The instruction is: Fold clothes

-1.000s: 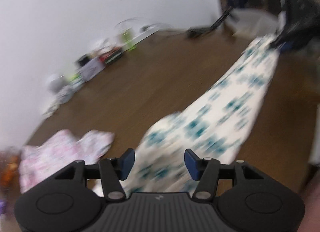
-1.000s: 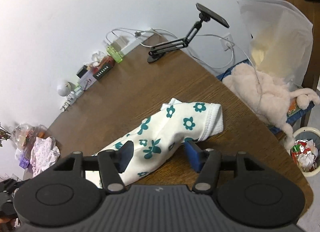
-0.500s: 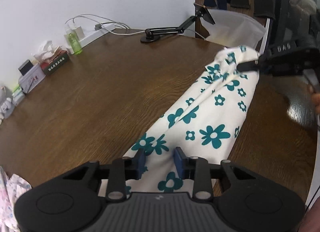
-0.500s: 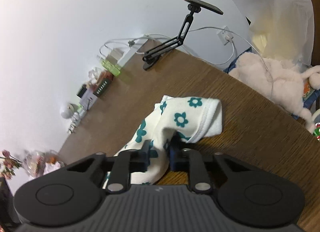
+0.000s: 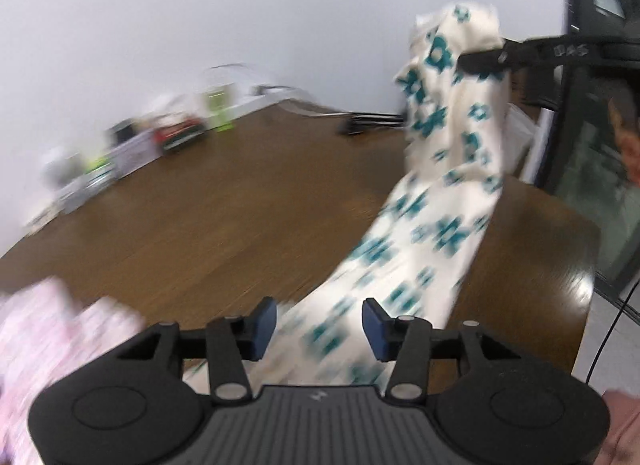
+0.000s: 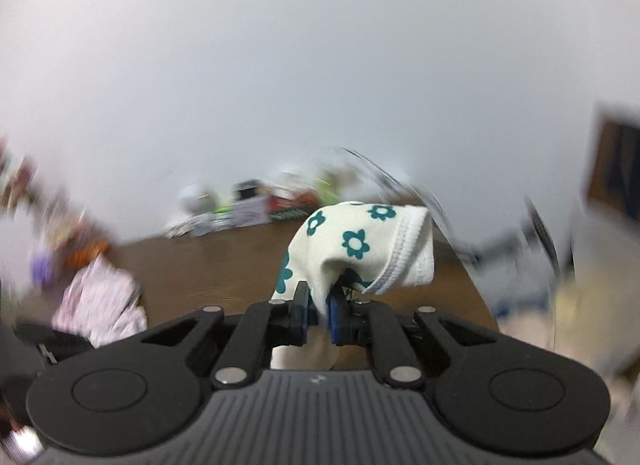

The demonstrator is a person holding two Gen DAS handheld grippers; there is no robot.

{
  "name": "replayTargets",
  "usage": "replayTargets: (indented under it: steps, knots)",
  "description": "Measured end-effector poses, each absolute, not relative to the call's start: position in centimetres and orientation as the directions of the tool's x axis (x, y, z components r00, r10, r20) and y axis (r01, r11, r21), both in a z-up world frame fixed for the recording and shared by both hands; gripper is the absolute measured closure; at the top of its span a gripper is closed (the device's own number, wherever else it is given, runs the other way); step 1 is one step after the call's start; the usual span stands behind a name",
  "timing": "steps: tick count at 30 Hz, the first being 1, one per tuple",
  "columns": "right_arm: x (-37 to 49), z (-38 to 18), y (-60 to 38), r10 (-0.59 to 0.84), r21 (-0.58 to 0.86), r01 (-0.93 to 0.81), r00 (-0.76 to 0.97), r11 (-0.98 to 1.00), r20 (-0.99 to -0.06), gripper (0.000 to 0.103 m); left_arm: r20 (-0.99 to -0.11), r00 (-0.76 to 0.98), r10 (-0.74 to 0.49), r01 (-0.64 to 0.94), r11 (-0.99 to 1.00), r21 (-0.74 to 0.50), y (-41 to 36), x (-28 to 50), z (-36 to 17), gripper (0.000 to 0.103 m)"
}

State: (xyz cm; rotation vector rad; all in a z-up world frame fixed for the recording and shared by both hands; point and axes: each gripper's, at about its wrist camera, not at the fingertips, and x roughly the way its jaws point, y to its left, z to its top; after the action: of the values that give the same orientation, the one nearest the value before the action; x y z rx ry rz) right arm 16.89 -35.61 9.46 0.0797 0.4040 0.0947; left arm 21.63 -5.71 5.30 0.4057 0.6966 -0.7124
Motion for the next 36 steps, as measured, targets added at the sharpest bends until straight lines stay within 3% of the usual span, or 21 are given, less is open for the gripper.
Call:
replayTargets:
  steps: [5,12,17,23,27,32,36]
  knots:
    - [17.8,8.6,-25.8,0.181,-0.106,-0.254,0.873,0.961,-0.454,0.094,-0.706,0.597,-0.381,0.591,0.804,0.066,3.1,20.0,3.8,0.057]
    - [19.4,4.1,-10.6,0.261,-0.298,-0.519,0.751,0.801,-0.606,0.094,-0.684,0.619,-0.386,0.513,0.858,-0.019,10.4,17.3,2.1,0.057]
    - [18.0,-0.3,-6.4,0.205,-0.420,-0.539,0.760,0.730,-0.617,0.094,-0.669,0.622,-0.407,0.507,0.860,-0.051,12.7,16.8,1.8,0.056]
    - [16.8,-1.1,-5.2,0.249,-0.429,-0.588,0.744,0.686,-0.620,0.090,-0.644,0.644,-0.414,0.486,0.871,-0.074,13.4,16.9,2.0,0.053]
    - [16.3,-0.7,-5.7,0.324,-0.377,-0.645,0.703,0.665,-0.633,0.066,-0.617,0.655,-0.437,0.484,0.869,-0.101,13.4,17.3,3.0,0.048]
    - [14.9,2.6,-10.2,0.415,-0.231,-0.636,0.694,0.736,-0.588,0.065,-0.598,0.625,-0.502,0.528,0.836,-0.150,11.8,19.3,4.1,0.041]
    - [14.2,4.5,-15.6,0.363,-0.161,-0.513,0.764,0.843,-0.533,0.060,-0.630,0.561,-0.538,0.535,0.816,-0.220,10.2,22.2,3.0,0.041]
